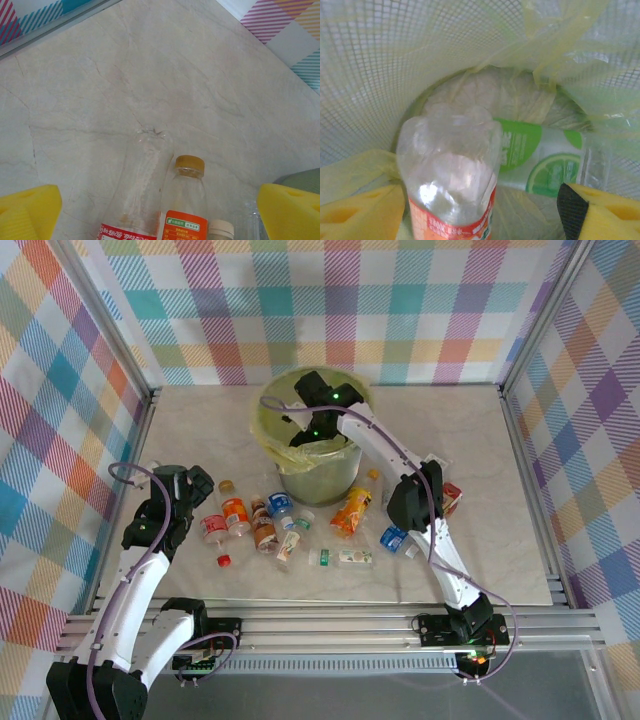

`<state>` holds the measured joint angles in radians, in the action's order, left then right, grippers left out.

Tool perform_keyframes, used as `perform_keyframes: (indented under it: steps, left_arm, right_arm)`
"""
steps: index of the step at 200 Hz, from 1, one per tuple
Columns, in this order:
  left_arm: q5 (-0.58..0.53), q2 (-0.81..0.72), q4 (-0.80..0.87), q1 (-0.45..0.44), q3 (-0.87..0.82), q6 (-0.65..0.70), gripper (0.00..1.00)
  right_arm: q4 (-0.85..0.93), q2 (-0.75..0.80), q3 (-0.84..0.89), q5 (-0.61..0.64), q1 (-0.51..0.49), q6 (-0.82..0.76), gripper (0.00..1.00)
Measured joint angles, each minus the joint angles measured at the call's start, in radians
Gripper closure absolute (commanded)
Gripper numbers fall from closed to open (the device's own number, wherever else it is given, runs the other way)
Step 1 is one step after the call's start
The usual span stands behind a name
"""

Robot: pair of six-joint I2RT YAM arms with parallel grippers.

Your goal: Put the plastic bottles in the bin

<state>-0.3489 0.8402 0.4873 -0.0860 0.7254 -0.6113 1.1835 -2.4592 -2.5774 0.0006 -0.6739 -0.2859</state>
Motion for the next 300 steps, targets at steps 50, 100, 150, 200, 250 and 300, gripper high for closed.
perform_keyframes:
  steps: [50,100,150,200,250,300]
  left_arm:
    - [0.019,-0.017,0.009,0.0,-0.021,0.014,0.0]
    - [0.053,-0.026,0.019,0.005,-0.062,0.032,0.0]
    - [0.105,-0.026,0.034,0.027,-0.105,0.036,0.0]
    - [0.18,0.032,-0.003,0.076,-0.154,0.035,0.0]
    - [0.272,0.13,-0.109,0.138,-0.163,0.032,0.05]
    - [0.348,0.262,-0.201,0.2,-0.162,0.032,0.07]
  right_arm:
    - [0.0,0.005,-0.021,0.019,0.0,-0.001,0.08]
    - [-0.003,0.076,-0.031,0.038,0.0,-0.003,0.0]
    - [-0.046,0.245,-0.063,0.07,0.0,0.005,0.0]
    - [-0.092,0.407,-0.057,0.153,0.0,0.073,0.0]
    - [-0.167,0.659,0.229,0.261,0.019,0.229,0.0]
    - [-0.254,0.941,0.648,0.375,0.072,0.381,0.0]
